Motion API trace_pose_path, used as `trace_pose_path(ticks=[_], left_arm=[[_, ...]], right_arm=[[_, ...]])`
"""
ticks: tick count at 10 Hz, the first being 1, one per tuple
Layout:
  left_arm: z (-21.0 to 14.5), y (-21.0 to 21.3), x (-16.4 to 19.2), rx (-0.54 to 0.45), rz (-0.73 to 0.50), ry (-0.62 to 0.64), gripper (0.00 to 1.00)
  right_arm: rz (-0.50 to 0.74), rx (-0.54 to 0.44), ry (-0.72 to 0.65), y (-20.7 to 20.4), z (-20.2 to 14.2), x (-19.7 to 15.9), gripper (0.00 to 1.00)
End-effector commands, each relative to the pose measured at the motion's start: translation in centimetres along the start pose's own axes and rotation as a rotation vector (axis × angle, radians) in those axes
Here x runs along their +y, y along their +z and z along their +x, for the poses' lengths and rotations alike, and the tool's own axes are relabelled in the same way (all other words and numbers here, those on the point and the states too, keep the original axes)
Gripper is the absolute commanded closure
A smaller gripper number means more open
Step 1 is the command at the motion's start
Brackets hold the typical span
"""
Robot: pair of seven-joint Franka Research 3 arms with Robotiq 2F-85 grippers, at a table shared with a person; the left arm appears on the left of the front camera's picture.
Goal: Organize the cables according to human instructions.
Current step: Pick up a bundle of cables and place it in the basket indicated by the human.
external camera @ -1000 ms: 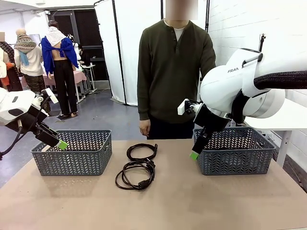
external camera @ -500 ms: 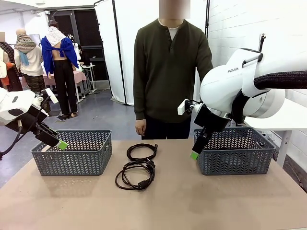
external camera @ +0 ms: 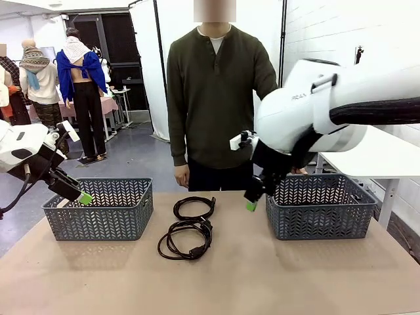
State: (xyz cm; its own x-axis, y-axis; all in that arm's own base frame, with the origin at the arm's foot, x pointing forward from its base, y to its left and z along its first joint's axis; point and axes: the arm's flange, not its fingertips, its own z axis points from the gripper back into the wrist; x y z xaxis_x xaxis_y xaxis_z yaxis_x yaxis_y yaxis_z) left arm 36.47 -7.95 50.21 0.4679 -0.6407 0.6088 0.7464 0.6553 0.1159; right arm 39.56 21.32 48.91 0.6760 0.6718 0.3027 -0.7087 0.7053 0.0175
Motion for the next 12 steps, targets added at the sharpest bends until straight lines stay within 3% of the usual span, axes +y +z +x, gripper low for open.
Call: trace_pose_path(ticks=[1,4,6,8,12], left_arm=[[-0.1,0.0,0.2,-0.011,-0.009,0.004,0.0],[-0.1,0.0,0.2,-0.011,-0.009,0.004,0.0],[-0.1,0.0,0.2,-0.011,-0.009,0.004,0.0],[-0.1,0.0,0.2,-0.011,-0.009,0.004,0.0],[-0.1,0.0,0.2,-0.011,-0.009,0.004,0.0]], right_arm=[[0.011,0.06,-0.193,-0.6,2.5,1.0,0.0],[0.017,0.031,-0.476,-2.4,4.4,2.3,0.0],[0.01,0.027,-0.57,-4.4,5.1,3.4,0.0],[0.037,0.054,-0.563,-5.7,5.3,4.2,0.0],[0.02,0.053,-0.55,-4.4,4.6,3.4,0.0]])
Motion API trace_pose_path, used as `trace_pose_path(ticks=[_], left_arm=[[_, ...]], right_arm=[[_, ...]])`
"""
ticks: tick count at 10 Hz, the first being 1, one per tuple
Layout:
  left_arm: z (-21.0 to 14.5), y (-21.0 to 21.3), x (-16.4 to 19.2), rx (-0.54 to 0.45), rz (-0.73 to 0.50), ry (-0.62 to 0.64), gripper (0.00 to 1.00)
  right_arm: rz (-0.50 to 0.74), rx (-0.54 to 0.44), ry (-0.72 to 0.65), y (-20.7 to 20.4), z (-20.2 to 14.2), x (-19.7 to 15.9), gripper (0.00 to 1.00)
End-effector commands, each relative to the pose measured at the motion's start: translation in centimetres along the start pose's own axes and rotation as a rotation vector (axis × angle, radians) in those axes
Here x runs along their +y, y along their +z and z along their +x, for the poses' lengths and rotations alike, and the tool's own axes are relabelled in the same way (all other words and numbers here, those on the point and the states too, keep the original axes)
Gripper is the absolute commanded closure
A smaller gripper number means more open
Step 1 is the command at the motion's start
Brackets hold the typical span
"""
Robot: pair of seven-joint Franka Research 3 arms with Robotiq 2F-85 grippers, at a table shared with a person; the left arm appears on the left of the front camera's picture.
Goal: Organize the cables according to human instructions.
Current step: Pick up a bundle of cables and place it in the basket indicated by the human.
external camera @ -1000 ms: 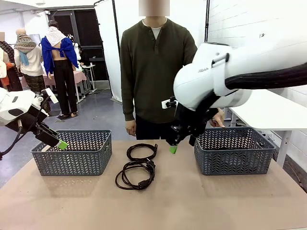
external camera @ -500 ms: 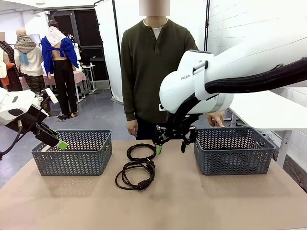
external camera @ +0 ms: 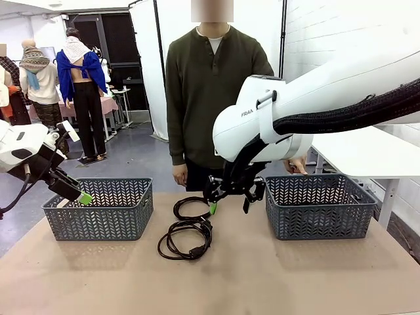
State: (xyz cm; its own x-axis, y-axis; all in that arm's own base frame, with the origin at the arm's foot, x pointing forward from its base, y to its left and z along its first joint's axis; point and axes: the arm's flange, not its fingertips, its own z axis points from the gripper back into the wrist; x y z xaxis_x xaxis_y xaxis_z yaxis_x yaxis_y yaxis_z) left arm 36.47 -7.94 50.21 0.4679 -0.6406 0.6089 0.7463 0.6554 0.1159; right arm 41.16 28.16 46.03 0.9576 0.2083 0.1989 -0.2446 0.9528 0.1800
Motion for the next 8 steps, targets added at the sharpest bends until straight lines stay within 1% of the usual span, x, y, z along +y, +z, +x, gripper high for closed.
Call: trace_pose_path(ticks=[1,4,6,8], left_arm=[[-0.1,0.0,0.2,-0.011,-0.009,0.004,0.0],[-0.1,0.0,0.2,-0.011,-0.009,0.004,0.0],[-0.1,0.0,0.2,-0.011,-0.009,0.004,0.0],[-0.1,0.0,0.2,-0.011,-0.009,0.004,0.0]], right_arm=[[-0.001,0.004,0.007,0.3,0.0,-0.3,0.0],[0.0,-0.001,-0.001,0.1,0.0,0.0,0.0],[-0.074,0.005,-0.136,-1.2,-0.1,1.5,0.0],[-0.14,-0.015,-0.277,-2.0,-0.2,2.4,0.0]])
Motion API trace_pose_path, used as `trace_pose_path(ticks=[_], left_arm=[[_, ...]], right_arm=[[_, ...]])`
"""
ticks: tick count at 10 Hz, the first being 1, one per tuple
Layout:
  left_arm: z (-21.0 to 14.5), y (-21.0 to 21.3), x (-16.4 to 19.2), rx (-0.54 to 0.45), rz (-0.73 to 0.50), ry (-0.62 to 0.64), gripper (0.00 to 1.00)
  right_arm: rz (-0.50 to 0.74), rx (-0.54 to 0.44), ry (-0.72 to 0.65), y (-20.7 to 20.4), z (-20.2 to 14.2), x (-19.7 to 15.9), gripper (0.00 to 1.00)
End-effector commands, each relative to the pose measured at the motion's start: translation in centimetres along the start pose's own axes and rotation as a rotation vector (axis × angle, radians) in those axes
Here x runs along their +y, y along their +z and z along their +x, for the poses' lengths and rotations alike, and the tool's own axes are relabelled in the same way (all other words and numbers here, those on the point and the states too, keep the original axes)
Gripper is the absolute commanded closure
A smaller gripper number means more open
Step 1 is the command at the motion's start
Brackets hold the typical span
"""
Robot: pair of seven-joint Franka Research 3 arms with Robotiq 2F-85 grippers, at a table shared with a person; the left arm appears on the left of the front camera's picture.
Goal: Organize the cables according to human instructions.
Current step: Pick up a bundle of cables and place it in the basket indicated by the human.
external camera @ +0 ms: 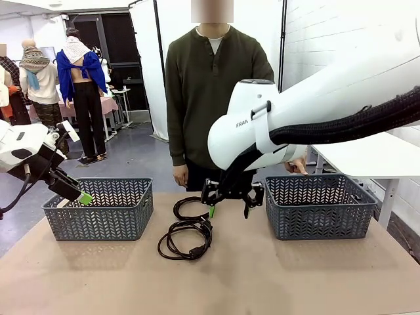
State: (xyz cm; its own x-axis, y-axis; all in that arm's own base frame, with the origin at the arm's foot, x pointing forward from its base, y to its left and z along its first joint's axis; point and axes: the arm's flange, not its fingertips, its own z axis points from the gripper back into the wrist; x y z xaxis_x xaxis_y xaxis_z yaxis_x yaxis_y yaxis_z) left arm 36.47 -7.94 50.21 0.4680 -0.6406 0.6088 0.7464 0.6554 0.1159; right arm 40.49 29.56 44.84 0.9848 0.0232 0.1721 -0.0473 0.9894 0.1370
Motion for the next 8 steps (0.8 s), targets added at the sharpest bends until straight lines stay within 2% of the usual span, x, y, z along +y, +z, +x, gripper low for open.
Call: trace_pose_path(ticks=[1,4,8], left_arm=[[-0.1,0.0,0.2,-0.011,-0.009,0.004,0.0],[-0.1,0.0,0.2,-0.011,-0.009,0.004,0.0],[-0.1,0.0,0.2,-0.011,-0.009,0.004,0.0]], right_arm=[[-0.078,-0.021,-0.142,-1.1,0.0,1.6,0.0],[-0.086,-0.034,-0.29,-3.0,0.3,3.1,0.0],[-0.078,0.002,-0.387,-6.0,2.0,4.0,0.0]])
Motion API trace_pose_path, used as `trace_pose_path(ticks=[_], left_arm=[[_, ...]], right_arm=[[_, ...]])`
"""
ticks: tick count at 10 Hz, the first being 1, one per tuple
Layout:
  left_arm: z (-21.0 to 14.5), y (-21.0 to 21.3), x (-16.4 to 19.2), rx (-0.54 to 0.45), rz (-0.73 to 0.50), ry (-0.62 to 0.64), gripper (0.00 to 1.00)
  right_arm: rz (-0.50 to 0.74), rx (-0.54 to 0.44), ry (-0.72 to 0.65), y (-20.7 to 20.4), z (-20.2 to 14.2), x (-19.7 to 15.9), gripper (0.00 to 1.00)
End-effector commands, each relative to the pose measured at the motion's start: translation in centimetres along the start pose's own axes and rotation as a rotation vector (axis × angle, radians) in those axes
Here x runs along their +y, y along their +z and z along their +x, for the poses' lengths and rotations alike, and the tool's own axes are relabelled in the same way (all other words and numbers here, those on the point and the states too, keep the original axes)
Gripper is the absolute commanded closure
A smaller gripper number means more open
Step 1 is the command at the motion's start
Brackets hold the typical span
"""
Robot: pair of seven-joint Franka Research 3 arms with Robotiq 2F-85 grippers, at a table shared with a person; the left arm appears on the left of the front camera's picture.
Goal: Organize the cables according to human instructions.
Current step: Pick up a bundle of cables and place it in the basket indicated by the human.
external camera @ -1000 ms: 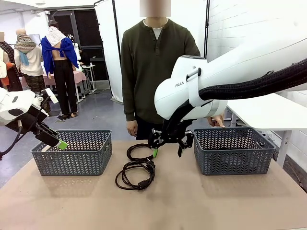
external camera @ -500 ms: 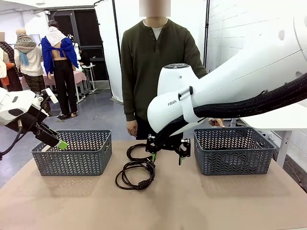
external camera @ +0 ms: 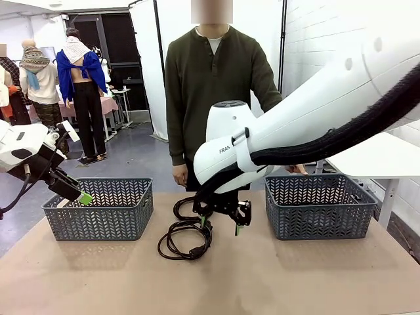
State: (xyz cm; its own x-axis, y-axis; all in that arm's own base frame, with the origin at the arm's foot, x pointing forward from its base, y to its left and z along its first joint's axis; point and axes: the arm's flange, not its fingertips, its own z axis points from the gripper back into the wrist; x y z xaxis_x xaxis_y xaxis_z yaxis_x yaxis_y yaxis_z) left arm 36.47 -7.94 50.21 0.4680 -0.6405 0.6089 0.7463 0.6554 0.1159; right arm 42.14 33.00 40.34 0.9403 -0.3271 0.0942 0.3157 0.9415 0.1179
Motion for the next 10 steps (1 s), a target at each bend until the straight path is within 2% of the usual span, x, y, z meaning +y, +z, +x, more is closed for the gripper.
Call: trace_pose_path(ticks=[1,6,10], left_arm=[[-0.1,0.0,0.2,-0.011,-0.009,0.004,0.0],[-0.1,0.0,0.2,-0.011,-0.009,0.004,0.0],[-0.1,0.0,0.2,-0.011,-0.009,0.004,0.0]], right_arm=[[-0.007,-0.04,-0.033,-1.4,1.0,2.0,0.0],[0.007,-0.008,-0.014,-5.1,1.1,3.4,0.0],[0.014,0.026,-0.003,-4.5,0.8,2.4,0.0]])
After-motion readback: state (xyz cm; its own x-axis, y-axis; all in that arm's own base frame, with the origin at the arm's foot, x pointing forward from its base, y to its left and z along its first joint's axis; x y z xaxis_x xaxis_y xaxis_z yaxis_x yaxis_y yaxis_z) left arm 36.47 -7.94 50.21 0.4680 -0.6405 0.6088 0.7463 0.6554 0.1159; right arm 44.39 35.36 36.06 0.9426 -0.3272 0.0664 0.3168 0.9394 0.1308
